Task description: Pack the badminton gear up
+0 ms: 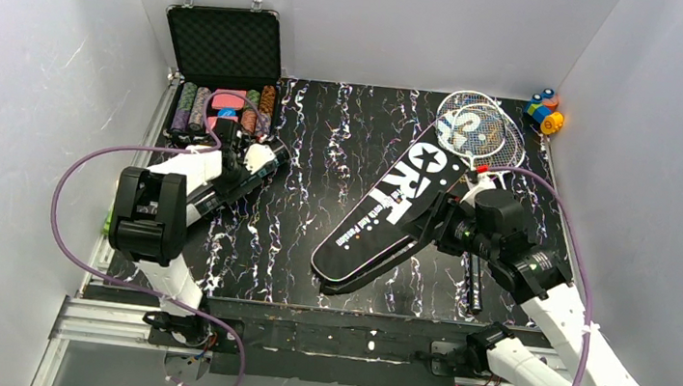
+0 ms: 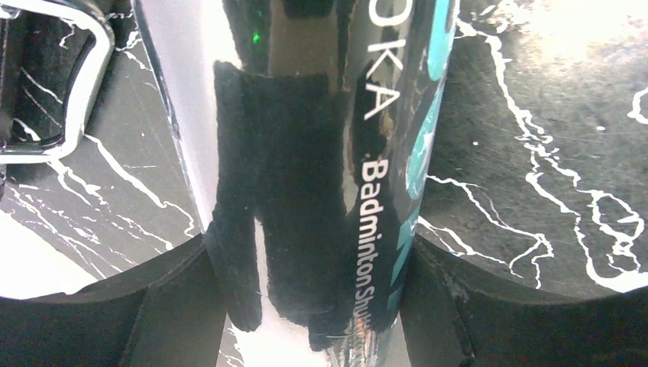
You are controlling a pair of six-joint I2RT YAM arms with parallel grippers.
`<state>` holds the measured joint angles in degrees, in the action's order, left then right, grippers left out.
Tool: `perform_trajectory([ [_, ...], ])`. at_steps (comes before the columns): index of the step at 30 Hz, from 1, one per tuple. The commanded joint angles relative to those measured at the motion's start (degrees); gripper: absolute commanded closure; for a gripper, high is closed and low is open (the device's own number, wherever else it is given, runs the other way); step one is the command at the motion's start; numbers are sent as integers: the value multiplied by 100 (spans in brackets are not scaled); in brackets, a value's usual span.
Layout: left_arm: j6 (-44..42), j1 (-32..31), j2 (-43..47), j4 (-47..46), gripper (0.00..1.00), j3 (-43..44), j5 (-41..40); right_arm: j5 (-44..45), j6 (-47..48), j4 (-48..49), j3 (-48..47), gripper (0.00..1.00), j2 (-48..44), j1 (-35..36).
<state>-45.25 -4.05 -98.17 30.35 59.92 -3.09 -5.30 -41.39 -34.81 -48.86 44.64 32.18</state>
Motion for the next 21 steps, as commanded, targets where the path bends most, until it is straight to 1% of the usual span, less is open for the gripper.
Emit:
perform_trajectory([
  [1,176,63,95,-222,54,66,53,182,54,-133,-123,27,109,-128],
  [2,215,63,183,-179,48,84,118,205,52,-173,-147,26,150,-171],
  [3,293,63,281,-92,37,129,236,238,54,-216,-181,24,202,-218],
  [4,369,63,392,62,23,207,397,258,60,-246,-211,23,247,-264],
  [5,422,63,525,245,5,336,648,265,75,-279,-238,22,295,-321],
  [6,491,51,655,436,2,443,842,278,90,-285,-264,21,338,-379],
  [9,545,-16,989,1090,2,809,1280,285,130,-298,-329,19,471,-546],
  [12,604,-182,1352,1503,2,1138,1475,286,174,-339,-437,18,639,-737],
  [15,931,-622,1778,2018,2,1709,1499,197,210,-363,-532,18,793,-947],
  [17,1147,-822,2013,2372,2,2139,2022,166,234,-363,-573,18,846,-1077],
  [18,1308,-824,2121,2449,2,2120,2274,162,249,-368,-585,17,880,-1141],
  [20,1130,-942,2164,2627,2,1850,2711,200,288,-409,-648,18,930,-1281],
  [21,1142,-1160,2079,2737,2,1824,2689,260,322,-468,-688,17,965,-1344],
])
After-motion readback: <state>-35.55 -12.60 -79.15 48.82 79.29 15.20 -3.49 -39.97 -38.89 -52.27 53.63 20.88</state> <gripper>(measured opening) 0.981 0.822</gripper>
